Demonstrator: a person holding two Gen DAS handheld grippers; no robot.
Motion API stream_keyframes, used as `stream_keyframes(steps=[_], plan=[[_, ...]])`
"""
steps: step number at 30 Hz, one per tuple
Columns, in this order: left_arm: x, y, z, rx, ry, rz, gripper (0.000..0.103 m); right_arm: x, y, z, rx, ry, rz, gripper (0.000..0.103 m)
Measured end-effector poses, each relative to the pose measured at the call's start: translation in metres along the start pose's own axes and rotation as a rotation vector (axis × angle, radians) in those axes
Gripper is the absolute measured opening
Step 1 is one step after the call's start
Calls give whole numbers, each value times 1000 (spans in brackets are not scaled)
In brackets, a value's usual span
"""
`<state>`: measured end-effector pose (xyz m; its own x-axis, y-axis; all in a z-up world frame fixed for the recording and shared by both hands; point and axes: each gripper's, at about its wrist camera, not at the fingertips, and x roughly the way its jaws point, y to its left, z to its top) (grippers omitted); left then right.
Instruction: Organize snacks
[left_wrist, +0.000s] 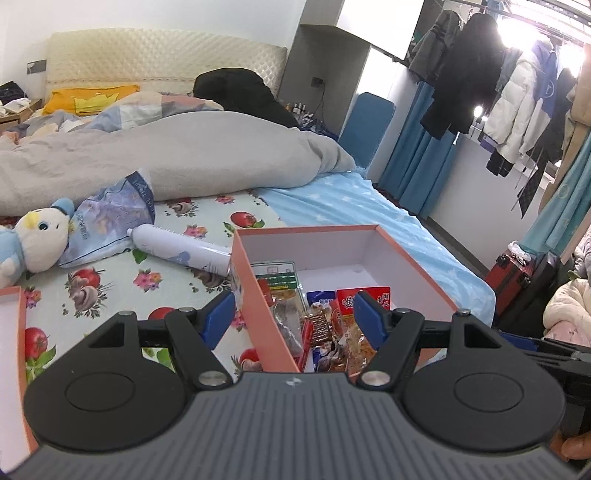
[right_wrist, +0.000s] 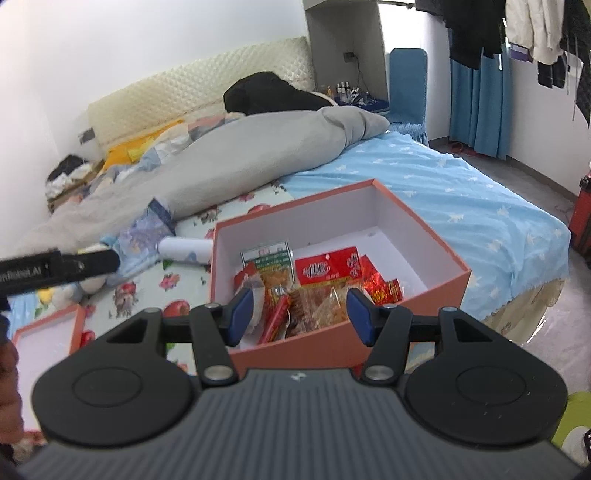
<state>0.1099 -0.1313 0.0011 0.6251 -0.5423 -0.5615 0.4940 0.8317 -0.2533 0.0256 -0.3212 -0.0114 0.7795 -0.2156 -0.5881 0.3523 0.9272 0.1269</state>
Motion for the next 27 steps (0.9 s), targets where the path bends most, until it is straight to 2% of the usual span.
stream_keyframes(steps=[12,27], plan=[[-19,-10,-1,21,-21,-6,75,-17,-1,-2,4,-20,2,58],[-25,-11,0,26,-30,-1,75,-18,2,0,-3,-24,-4,58]])
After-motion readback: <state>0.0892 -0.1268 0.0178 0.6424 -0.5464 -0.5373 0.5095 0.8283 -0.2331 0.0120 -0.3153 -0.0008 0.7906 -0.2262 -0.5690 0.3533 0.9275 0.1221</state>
